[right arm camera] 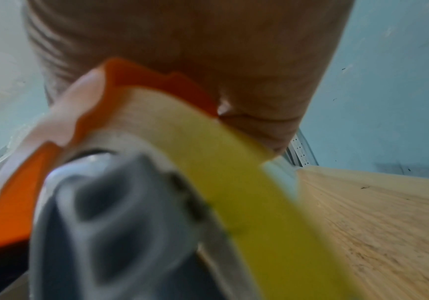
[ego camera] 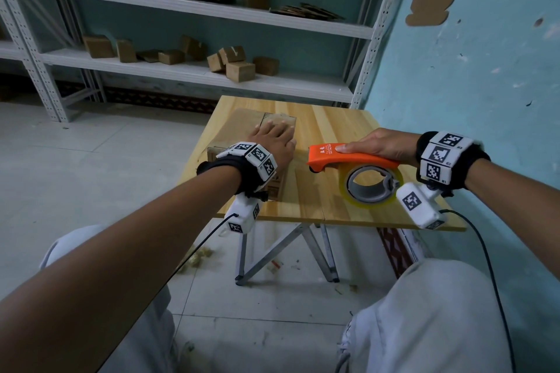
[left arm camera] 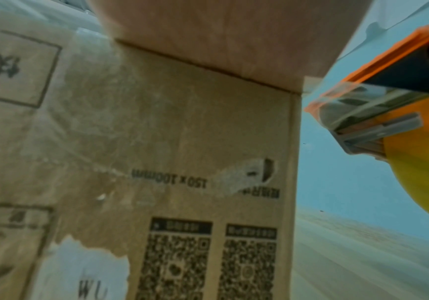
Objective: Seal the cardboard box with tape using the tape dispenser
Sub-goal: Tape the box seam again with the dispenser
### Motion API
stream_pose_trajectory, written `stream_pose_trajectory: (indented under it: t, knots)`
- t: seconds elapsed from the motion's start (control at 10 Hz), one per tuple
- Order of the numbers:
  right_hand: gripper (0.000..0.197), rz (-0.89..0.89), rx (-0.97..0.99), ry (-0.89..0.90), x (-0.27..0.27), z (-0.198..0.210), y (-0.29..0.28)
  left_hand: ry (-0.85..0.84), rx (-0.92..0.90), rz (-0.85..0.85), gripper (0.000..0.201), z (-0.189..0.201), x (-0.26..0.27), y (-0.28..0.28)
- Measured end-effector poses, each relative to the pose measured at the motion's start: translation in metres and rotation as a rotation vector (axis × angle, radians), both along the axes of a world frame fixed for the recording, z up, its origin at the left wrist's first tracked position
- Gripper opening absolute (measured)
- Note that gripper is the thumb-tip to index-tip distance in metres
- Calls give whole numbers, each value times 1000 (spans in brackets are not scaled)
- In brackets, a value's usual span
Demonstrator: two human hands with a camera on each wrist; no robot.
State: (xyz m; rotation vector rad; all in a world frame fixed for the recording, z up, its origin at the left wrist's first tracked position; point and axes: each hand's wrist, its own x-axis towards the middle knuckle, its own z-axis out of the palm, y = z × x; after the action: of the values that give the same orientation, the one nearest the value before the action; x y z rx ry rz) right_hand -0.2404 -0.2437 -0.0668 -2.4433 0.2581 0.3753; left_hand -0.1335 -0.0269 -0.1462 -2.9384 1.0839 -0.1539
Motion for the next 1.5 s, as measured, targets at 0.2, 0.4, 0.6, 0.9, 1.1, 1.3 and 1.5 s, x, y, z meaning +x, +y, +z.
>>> stream_pose_trajectory:
  t: [0.2, 0.4, 0.6, 0.9, 1.1, 1.3, 1.5]
  knots:
    - [67, 76, -163, 14, 8, 3, 10, 12, -24, 35, 52, 1, -2, -3]
    - [52, 90, -222, 49, 14, 5, 18, -2, 20, 5, 52, -1, 3, -2]
    - [50, 101, -265, 58, 20, 5, 25, -3, 7, -3, 52, 0, 2, -2]
    - [59, 115, -315, 47, 33, 1, 30, -5, 26, -12, 54, -1, 1, -2]
    - [64, 133, -414, 55, 40, 9, 35, -22, -35, -26, 54, -2, -2, 0]
    - [48, 116, -406, 94, 44, 6, 35, -29, 26, -23, 57, -3, 4, -1]
    - [50, 93, -474, 203, 32, -9, 14, -74, 14, -40, 74, -6, 7, -1]
